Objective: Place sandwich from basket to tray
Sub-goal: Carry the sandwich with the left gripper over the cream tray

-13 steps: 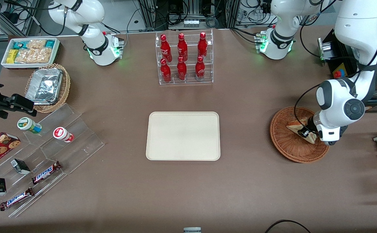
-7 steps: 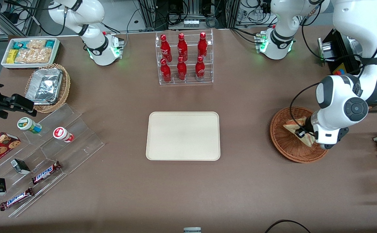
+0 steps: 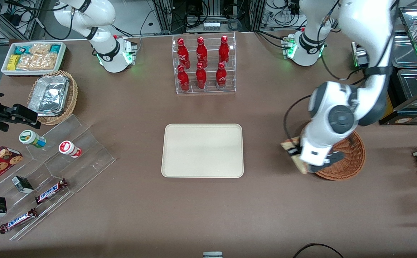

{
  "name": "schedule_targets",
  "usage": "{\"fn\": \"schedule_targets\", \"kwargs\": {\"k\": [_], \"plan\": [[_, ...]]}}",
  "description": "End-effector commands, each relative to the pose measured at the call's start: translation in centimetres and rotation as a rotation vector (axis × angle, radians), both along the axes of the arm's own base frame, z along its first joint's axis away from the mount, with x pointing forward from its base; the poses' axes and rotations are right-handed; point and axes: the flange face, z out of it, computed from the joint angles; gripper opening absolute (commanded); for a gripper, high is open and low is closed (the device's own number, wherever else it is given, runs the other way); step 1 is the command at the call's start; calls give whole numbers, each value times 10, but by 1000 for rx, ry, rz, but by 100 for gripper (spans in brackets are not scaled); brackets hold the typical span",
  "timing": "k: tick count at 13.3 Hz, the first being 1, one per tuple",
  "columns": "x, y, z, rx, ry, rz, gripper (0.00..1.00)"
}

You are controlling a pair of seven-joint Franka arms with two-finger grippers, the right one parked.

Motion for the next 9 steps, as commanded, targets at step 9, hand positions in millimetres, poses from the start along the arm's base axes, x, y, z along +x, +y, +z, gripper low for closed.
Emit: {"fn": "schedule_targets", "kwargs": {"k": [9], "plan": [[-36,-240,-94,-104,-18,-340,36]]}}
